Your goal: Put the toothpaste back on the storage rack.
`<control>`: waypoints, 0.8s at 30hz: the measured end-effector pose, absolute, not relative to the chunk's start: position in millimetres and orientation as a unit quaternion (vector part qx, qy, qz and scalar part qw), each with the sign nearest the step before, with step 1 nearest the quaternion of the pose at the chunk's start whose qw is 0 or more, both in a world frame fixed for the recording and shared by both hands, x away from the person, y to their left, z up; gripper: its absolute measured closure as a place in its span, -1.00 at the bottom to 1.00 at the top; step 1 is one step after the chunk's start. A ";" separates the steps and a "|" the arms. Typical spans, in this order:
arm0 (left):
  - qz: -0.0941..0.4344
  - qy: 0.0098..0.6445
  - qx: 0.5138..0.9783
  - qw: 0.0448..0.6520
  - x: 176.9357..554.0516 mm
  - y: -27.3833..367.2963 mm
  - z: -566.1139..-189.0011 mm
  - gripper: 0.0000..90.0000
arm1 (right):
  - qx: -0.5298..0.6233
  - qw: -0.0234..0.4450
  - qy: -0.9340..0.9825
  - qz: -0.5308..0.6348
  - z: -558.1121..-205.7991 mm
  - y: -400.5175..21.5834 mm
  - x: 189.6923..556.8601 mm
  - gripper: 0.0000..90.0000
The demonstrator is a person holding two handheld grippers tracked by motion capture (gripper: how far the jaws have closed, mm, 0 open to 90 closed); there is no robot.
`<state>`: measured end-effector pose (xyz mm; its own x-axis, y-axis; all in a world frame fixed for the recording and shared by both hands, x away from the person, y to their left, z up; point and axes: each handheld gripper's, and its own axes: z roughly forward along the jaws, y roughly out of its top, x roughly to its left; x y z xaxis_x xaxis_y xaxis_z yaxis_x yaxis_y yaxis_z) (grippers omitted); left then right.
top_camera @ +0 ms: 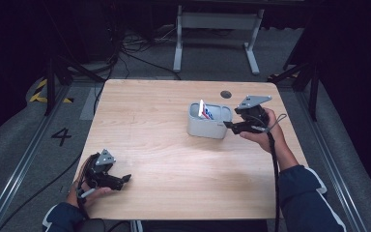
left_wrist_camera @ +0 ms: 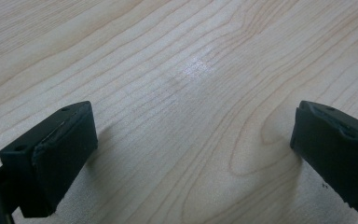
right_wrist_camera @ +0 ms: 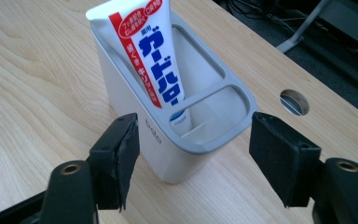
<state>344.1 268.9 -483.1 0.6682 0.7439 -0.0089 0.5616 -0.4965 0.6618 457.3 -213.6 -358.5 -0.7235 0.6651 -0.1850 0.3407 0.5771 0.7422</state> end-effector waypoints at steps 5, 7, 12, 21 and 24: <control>0.140 0.385 0.852 0.326 343.5 268.8 -483.3 -0.98 | 0.293 0.232 0.859 0.349 -359.1 -221.5 448.8 -0.27; 0.145 0.380 0.854 0.325 344.2 269.5 -483.1 -0.98 | 0.291 0.233 0.862 0.344 -359.7 -224.0 445.4 -0.28; 0.143 0.382 0.854 0.325 343.8 269.3 -483.1 -0.98 | 0.285 0.233 0.868 0.332 -363.5 -230.1 436.4 -0.29; 0.145 0.381 0.854 0.323 343.7 269.5 -482.9 -0.98 | 0.286 0.236 0.873 0.316 -375.0 -246.5 423.0 -0.30; 0.145 0.381 0.854 0.323 343.7 269.4 -482.9 -0.98 | 0.286 0.234 0.876 0.310 -380.8 -252.5 418.9 -0.30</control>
<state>343.7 269.4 -482.9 0.6674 0.7447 0.0021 0.5569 -0.5009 0.6626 418.9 -252.5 -380.8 -0.7268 0.6465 -0.2320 0.3569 0.6440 0.6767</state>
